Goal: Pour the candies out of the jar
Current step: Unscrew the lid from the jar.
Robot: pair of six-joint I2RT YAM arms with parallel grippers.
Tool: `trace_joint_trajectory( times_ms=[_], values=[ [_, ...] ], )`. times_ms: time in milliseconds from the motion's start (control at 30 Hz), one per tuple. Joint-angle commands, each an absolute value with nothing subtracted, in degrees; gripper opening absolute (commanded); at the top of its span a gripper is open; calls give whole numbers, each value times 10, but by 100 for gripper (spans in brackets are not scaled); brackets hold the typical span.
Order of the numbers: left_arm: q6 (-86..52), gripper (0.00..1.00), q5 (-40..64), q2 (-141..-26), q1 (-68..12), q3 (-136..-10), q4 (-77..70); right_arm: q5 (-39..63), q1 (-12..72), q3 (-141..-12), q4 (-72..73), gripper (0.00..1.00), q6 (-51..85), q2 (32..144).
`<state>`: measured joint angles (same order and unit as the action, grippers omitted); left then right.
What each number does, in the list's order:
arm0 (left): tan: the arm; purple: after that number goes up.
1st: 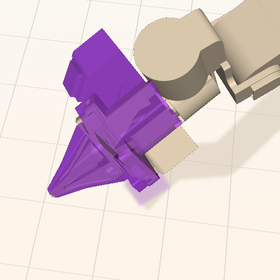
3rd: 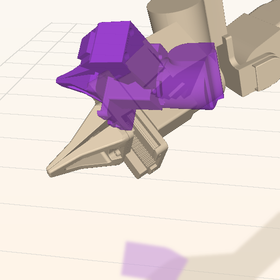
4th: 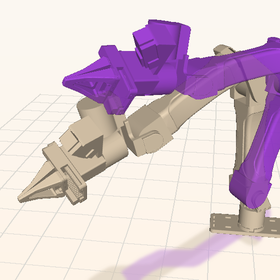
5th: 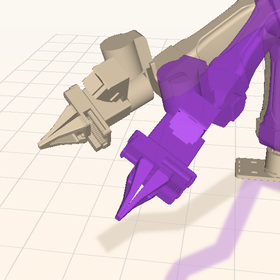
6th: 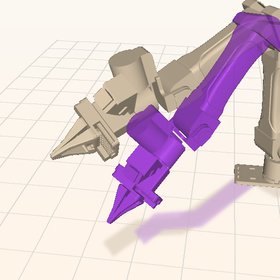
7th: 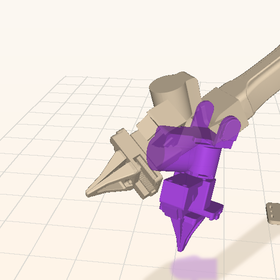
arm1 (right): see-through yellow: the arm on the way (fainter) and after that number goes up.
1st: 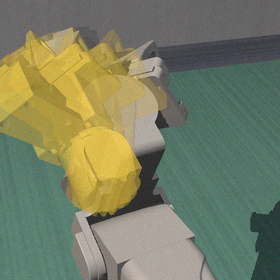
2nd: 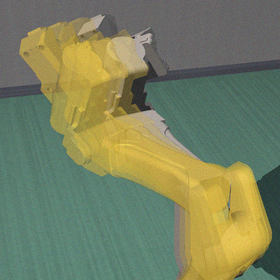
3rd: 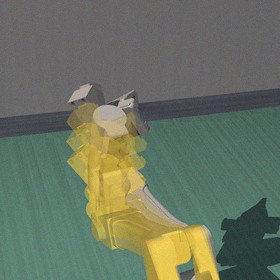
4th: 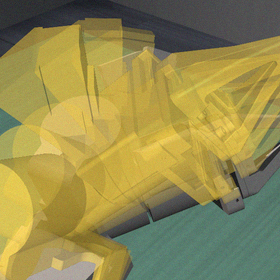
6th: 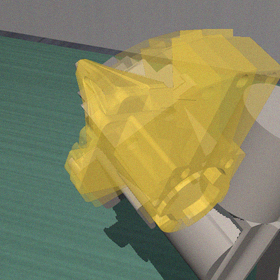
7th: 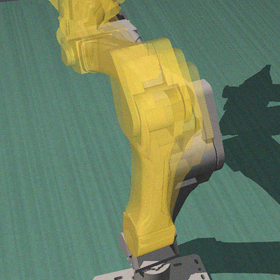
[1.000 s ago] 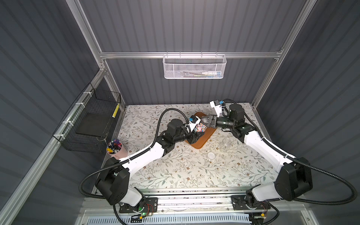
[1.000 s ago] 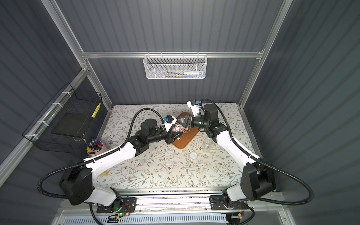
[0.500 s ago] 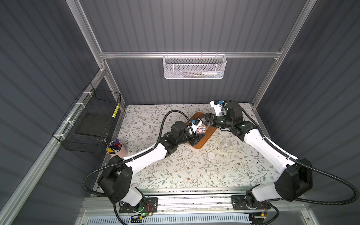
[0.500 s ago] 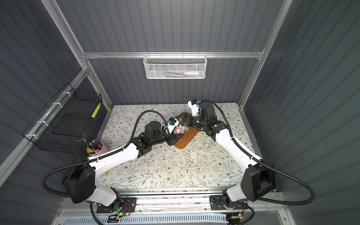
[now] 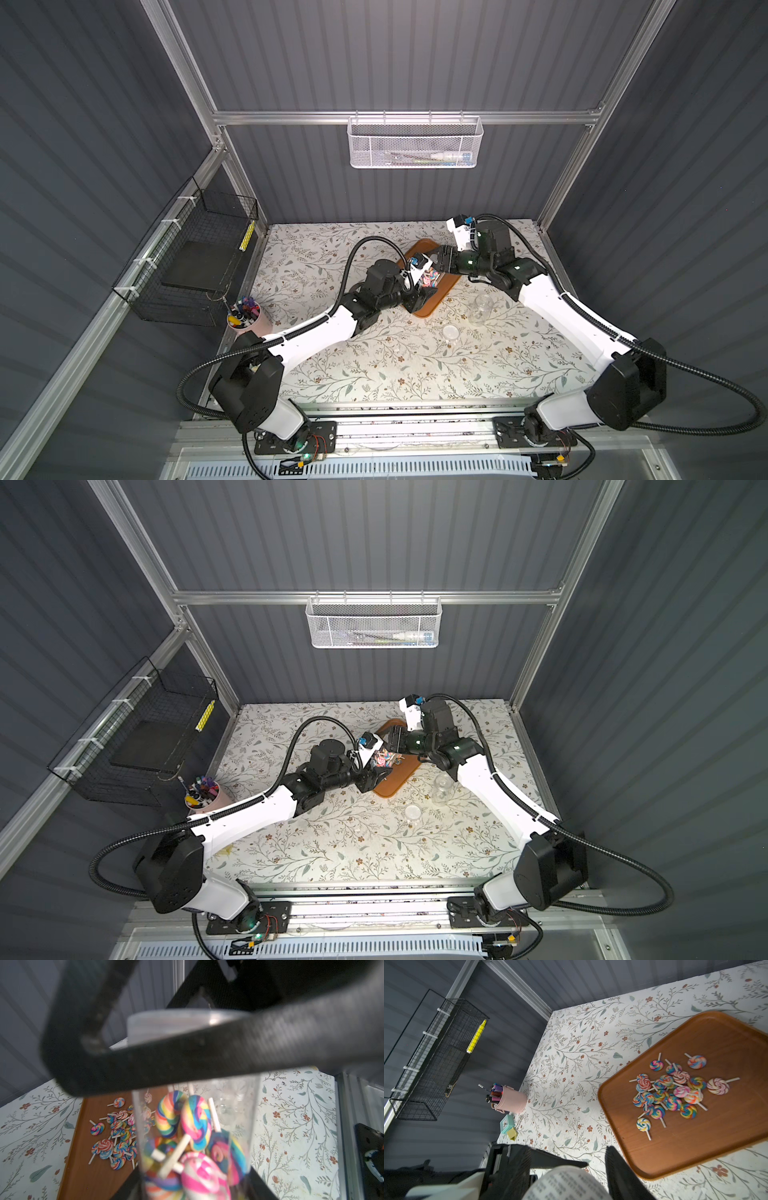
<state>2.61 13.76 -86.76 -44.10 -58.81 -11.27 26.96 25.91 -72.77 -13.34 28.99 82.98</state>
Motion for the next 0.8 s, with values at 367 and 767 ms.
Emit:
trace_joint_trajectory(
  times_ms=[367, 767],
  values=[
    [19, 0, 370, -867, -430, -612, -75, 581, 241, -705, 84, 38, 283, 821],
    [29, 0, 151, -850, -430, -591, -70, 392, 233, -743, -119, 77, 252, 806]
  ],
)
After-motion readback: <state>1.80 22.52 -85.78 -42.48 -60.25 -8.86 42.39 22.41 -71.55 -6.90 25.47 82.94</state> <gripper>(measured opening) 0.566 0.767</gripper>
